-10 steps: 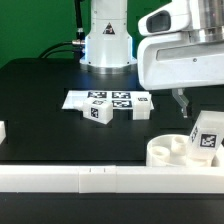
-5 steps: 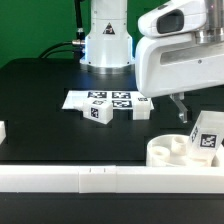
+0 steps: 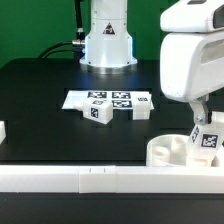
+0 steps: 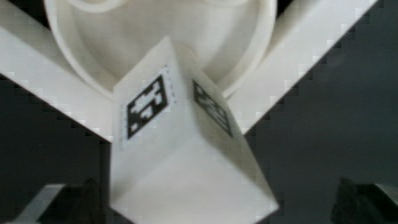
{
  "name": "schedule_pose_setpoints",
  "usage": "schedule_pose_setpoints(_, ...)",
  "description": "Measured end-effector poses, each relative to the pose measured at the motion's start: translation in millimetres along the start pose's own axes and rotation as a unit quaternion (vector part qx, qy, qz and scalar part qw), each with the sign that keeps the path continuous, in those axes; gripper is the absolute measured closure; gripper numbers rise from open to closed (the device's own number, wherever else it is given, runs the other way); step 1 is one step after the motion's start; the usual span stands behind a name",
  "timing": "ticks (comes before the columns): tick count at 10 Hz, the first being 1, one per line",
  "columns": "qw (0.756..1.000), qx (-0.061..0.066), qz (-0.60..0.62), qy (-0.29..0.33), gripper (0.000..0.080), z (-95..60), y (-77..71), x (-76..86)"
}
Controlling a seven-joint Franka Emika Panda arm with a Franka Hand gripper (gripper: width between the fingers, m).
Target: Assemble stool
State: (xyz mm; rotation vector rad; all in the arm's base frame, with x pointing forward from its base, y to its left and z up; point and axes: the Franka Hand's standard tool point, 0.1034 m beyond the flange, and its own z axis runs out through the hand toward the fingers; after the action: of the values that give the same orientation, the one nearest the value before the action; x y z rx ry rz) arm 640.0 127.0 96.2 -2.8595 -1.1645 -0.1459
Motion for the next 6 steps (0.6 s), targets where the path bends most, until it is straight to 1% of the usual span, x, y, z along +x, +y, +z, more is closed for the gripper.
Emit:
schedule_pose_setpoints(1,0.998,-0.004,-0.056,-0.002,0.0151,0.8,1.0,-0.3)
schedule_pose_setpoints(2,0.990,-0.017,-0.143,-0.008,0.0151,2.4,3.9,0.8)
schedule_pose_setpoints(3,0.978,-0.017,-0.208,-0.024,0.0151,5.0,8.8,-1.1)
schedule_pose_setpoints(4,0.960,-0.018,-0.275,-0.042,0.0151,11.8,14.0,-0.6)
schedule_pose_setpoints(5,0.951,-0.018,-0.305,-0.047,0.0151,17.2,14.7,-1.0)
schedule_pose_setpoints(6,0.952,-0.019,-0.301,-0.046,0.0151,16.2,15.8,-1.2)
